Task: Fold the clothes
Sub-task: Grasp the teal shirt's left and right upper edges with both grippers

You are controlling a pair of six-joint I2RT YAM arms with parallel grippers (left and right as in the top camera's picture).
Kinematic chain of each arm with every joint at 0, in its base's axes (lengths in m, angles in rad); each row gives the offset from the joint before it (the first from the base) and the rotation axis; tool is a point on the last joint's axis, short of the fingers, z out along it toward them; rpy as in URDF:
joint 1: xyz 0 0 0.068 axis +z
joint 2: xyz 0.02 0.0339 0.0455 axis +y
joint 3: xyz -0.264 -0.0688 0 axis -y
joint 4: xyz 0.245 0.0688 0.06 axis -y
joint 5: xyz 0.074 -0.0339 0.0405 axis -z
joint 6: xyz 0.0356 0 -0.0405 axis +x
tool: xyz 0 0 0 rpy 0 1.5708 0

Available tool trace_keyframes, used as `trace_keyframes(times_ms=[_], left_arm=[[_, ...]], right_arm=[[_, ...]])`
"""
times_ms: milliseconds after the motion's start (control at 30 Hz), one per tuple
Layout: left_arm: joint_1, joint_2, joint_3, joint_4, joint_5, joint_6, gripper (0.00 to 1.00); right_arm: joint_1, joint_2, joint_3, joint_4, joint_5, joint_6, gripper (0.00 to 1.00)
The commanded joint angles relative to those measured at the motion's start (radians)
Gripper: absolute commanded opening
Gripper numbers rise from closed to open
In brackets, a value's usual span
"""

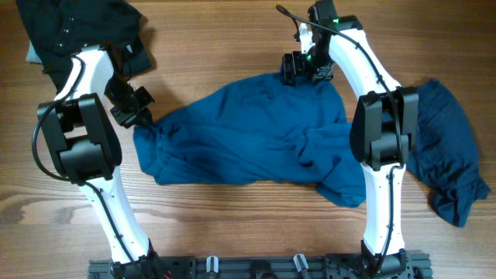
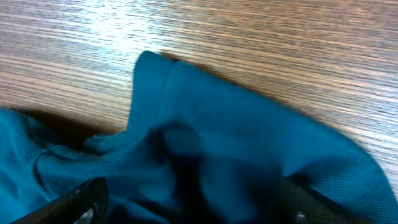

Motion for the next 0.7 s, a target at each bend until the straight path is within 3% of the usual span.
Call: trace_keyframes(times_ms=[0, 100, 200, 333, 433, 667], left_arm=[[-0.002, 0.016, -0.018, 0.034, 0.001, 0.005, 0.04], [-0.002, 0.016, -0.018, 0.034, 0.001, 0.005, 0.04], [-0.002, 0.016, -0.018, 0.034, 0.001, 0.005, 0.04], [-0.002, 0.016, -0.018, 0.034, 0.001, 0.005, 0.04], [-0.002, 0.015, -0.018, 0.037, 0.001, 0.006, 0.04], [-0.002, 0.001, -0.017, 0.038, 0.001, 0.006, 0.04]], right_arm=[[0.001, 0.026, 0.002, -0.007, 0.01, -0.02, 0.81], [0.001, 0.04, 0.002, -0.01, 0.027, -0.02, 0.77], [0.001, 0.051, 0.002, -0.017, 0.045, -0.021, 0.65], [0.001, 0.051, 0.002, -0.024, 0.066, -0.018, 0.36], [0.0, 0.05, 0.003, -0.035, 0.066, -0.008, 0.04], [0.0, -0.037, 0.018, -0.066, 0.069, 0.014, 0.04]])
